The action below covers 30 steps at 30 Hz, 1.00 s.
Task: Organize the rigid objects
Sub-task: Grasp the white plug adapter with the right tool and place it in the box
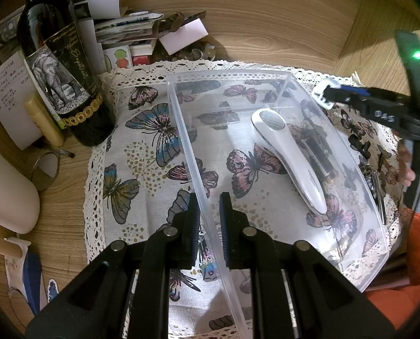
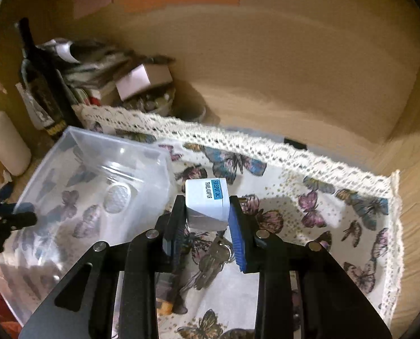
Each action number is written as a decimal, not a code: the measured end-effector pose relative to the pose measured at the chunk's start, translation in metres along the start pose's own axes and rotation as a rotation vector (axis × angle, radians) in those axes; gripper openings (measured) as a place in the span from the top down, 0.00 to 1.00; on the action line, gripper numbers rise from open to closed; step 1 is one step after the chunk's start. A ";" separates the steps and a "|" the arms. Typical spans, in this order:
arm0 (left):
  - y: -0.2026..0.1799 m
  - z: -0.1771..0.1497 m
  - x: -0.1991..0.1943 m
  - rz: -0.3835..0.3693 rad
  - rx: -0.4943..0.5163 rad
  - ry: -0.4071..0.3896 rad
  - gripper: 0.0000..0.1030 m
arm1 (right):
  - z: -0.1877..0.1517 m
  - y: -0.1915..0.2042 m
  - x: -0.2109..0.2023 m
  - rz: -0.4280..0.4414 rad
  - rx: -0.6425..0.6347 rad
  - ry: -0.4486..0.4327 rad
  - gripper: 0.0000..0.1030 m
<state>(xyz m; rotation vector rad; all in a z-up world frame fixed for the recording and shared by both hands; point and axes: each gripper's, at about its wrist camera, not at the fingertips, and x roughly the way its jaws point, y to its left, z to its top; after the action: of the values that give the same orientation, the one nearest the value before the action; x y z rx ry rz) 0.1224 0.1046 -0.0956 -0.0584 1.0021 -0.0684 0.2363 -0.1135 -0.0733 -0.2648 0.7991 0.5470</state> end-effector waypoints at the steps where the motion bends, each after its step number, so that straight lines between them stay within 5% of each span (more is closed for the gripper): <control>1: 0.000 0.000 0.000 0.002 0.001 -0.001 0.87 | 0.001 0.002 -0.008 0.001 -0.005 -0.017 0.74; 14: -0.002 -0.001 0.000 0.015 0.010 -0.006 0.87 | 0.006 0.039 -0.048 0.072 -0.054 -0.120 0.74; 30: -0.001 0.000 0.001 0.008 0.010 -0.011 0.87 | -0.006 0.096 -0.008 0.200 -0.153 0.024 0.74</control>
<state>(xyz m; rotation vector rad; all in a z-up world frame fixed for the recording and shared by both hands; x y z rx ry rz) 0.1228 0.1039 -0.0961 -0.0456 0.9906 -0.0653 0.1749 -0.0389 -0.0738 -0.3349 0.8128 0.7968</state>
